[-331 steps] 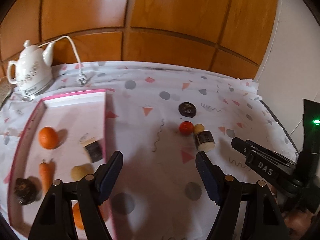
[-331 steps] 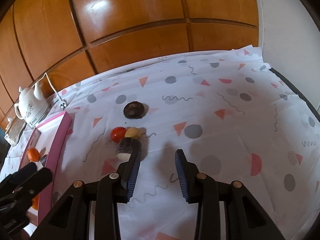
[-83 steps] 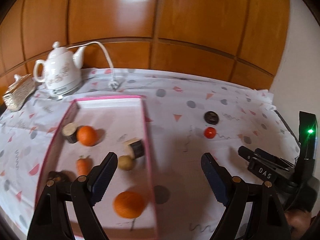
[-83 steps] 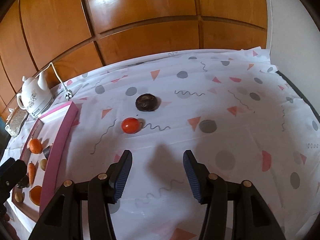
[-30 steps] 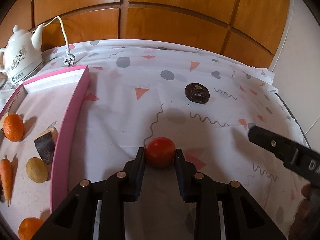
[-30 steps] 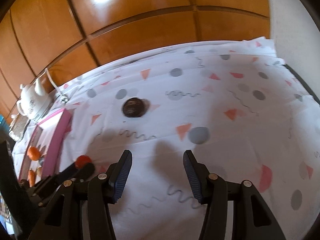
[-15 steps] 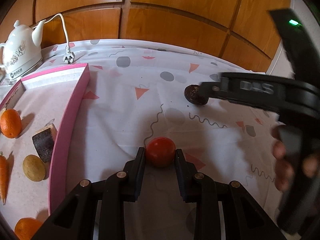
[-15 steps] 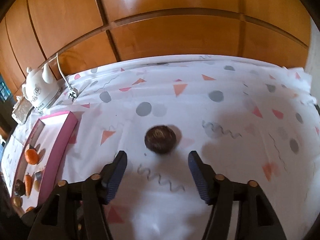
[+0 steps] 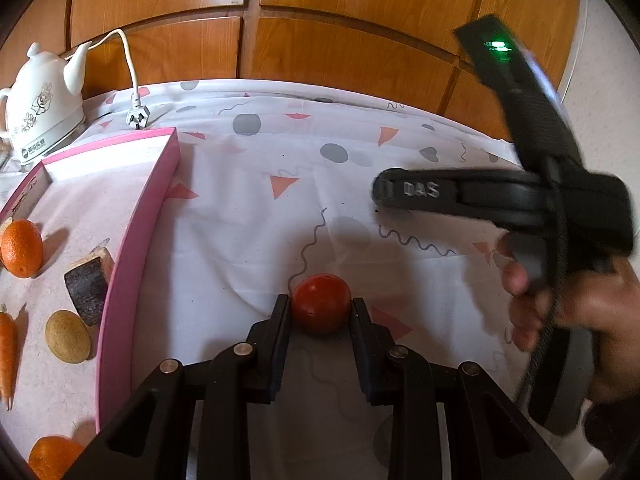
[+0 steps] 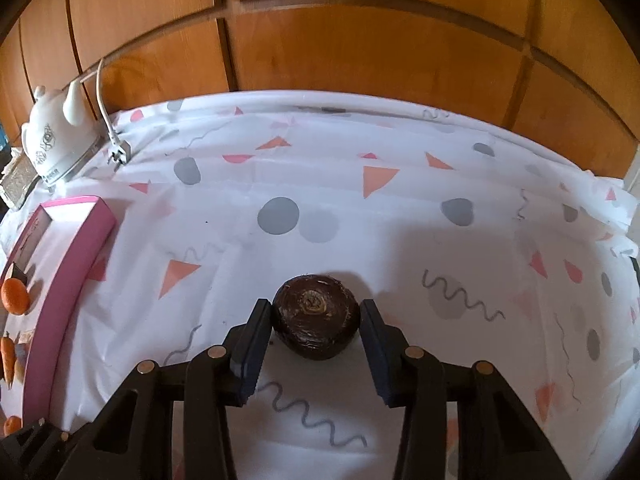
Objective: Organize fruits
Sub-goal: 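Grasp the dark round avocado with the right tool while the left holds the tomato, then place the tomato in the tray with the left tool while the right places the avocado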
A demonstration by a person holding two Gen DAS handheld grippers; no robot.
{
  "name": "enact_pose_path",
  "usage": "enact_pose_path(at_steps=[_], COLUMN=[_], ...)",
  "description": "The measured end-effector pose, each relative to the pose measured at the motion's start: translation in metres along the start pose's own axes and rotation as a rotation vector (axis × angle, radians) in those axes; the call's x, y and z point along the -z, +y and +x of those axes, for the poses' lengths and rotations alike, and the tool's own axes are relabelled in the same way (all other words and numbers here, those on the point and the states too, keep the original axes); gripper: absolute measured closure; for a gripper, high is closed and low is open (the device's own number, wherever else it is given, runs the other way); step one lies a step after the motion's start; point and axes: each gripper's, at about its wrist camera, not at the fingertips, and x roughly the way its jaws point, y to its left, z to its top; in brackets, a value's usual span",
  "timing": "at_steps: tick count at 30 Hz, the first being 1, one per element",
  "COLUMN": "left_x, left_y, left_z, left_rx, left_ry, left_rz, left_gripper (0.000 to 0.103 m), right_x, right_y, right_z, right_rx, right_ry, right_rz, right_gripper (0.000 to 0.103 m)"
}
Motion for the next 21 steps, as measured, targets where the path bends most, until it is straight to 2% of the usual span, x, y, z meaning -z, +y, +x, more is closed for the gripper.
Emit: enact_pose_path(at_steps=[7, 13, 21], left_x=[0.001, 0.000, 0.000], left_y=[-0.002, -0.002, -0.003], left_z=[0.000, 0.000, 0.000], left_rx=[-0.008, -0.012, -0.020], left_ry=[0.001, 0.001, 0.002], left_rz=[0.008, 0.012, 0.024], left_gripper=[0.073, 0.073, 0.074], right_x=[0.036, 0.072, 0.088], right_y=[-0.005, -0.001, 0.000], right_z=[-0.034, -0.053, -0.062], right_rx=[-0.048, -0.033, -0.036], right_ry=[0.019, 0.015, -0.026], right_rz=[0.078, 0.122, 0.127], right_gripper=[0.058, 0.058, 0.058])
